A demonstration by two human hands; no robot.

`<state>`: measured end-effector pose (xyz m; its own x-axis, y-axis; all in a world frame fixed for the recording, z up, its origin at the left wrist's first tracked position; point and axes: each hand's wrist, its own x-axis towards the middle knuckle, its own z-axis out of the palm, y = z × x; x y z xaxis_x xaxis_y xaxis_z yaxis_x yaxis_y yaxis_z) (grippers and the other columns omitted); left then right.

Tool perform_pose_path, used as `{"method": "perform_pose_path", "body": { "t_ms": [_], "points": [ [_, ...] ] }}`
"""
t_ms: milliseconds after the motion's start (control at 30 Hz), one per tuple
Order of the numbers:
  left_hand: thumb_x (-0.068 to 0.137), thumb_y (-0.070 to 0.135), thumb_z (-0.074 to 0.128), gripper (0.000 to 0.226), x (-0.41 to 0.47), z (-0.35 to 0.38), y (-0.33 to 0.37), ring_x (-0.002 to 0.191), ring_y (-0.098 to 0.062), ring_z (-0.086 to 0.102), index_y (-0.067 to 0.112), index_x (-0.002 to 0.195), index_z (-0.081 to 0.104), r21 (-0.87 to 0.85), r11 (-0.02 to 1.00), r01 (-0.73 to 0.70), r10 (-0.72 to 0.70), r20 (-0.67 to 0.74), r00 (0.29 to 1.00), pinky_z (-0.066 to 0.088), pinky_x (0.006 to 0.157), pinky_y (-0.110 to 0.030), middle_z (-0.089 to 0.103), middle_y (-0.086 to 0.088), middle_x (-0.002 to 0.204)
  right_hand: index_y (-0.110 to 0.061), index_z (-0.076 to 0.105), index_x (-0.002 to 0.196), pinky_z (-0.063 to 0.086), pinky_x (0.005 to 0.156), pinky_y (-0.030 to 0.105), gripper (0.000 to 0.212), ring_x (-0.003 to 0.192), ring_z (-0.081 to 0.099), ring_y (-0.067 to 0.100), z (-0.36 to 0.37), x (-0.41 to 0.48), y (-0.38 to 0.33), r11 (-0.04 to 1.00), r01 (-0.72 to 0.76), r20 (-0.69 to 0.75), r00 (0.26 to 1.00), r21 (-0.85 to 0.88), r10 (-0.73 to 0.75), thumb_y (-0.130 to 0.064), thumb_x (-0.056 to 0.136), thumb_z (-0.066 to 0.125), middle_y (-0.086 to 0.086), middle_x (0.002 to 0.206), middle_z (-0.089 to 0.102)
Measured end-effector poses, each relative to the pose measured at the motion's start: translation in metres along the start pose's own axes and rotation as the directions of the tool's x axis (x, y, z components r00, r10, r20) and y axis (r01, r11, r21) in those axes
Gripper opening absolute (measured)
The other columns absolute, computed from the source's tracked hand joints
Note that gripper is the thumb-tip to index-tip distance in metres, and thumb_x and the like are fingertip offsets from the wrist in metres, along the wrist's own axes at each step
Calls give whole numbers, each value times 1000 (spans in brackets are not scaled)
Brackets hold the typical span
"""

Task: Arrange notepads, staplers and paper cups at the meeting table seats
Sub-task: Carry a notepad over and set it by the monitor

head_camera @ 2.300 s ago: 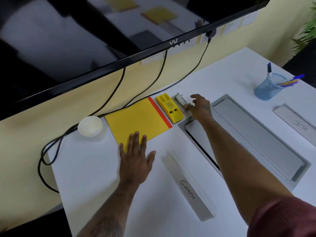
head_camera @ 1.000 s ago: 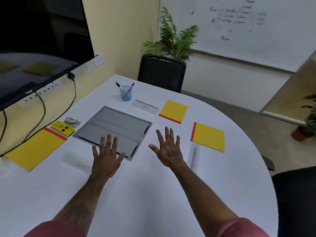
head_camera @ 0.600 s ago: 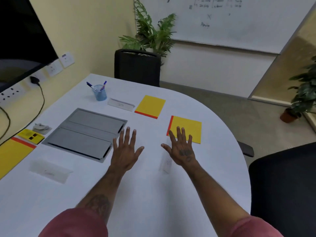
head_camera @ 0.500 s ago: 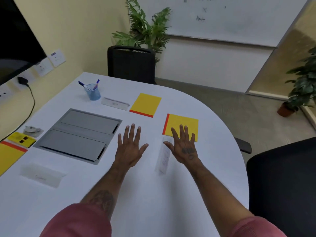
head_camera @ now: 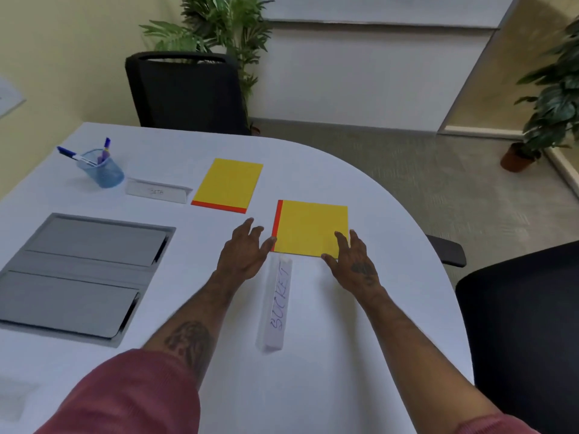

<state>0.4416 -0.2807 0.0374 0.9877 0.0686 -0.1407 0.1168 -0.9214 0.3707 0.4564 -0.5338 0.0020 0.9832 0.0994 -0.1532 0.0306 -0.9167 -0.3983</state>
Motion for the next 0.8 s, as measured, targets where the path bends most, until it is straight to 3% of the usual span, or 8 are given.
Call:
{"method": "perform_pose_path", "body": {
  "t_ms": [133, 267, 367, 567, 667, 800],
  "points": [
    [100, 55, 41, 64, 38, 21, 6, 147, -26, 26, 13, 148, 41, -106, 993, 54, -42, 119, 992, 30, 116, -45, 30, -9, 159, -20, 19, 156, 29, 113, 45, 73, 150, 11, 31, 15, 28, 10, 986, -118, 42, 993, 115, 114, -54, 97, 47, 16, 163, 11],
    [99, 47, 51, 63, 62, 43, 18, 138, -30, 42, 4, 145, 43, -292, 932, 216, -162, 198, 967, 33, 111, -37, 44, -15, 151, -19, 19, 156, 29, 113, 46, 76, 148, 14, 32, 28, 46, 13, 963, -204, 108, 976, 176, 187, -57, 96, 47, 16, 161, 15],
    [100, 47, 49, 63, 69, 54, 20, 140, -31, 39, 7, 148, 38, -370, 861, 349, -271, 247, 930, 31, 111, -38, 41, -14, 153, -17, 22, 154, 30, 112, 45, 74, 144, 21, 33, 35, 52, 12, 941, -236, 123, 970, 244, 211, -55, 96, 48, 15, 156, 28],
    [103, 44, 39, 62, 80, 58, 23, 143, -33, 34, 5, 150, 33, -397, 825, 402, -335, 228, 914, 30, 113, -40, 36, -16, 156, -11, 19, 155, 31, 112, 44, 70, 144, 26, 32, 37, 54, 0, 832, -306, 60, 947, 463, 315, -40, 100, 50, 11, 156, 34],
    [103, 41, 39, 54, 84, 56, 26, 134, -35, 44, 3, 142, 46, -454, 773, 442, -390, 208, 897, 36, 108, -40, 47, -18, 147, -13, 17, 156, 33, 113, 44, 68, 143, 28, 32, 37, 54, -4, 758, -342, 71, 927, 555, 367, -35, 100, 51, 13, 154, 36],
    [100, 27, 45, 33, 90, 53, 21, 107, -36, 60, 3, 106, 66, -684, 552, 477, -464, 223, 857, 45, 84, -35, 66, -18, 112, -13, 17, 156, 33, 114, 44, 67, 141, 34, 33, 34, 56, -1, 702, -357, 81, 915, 616, 394, -31, 101, 51, 13, 155, 35]
  ]
}}
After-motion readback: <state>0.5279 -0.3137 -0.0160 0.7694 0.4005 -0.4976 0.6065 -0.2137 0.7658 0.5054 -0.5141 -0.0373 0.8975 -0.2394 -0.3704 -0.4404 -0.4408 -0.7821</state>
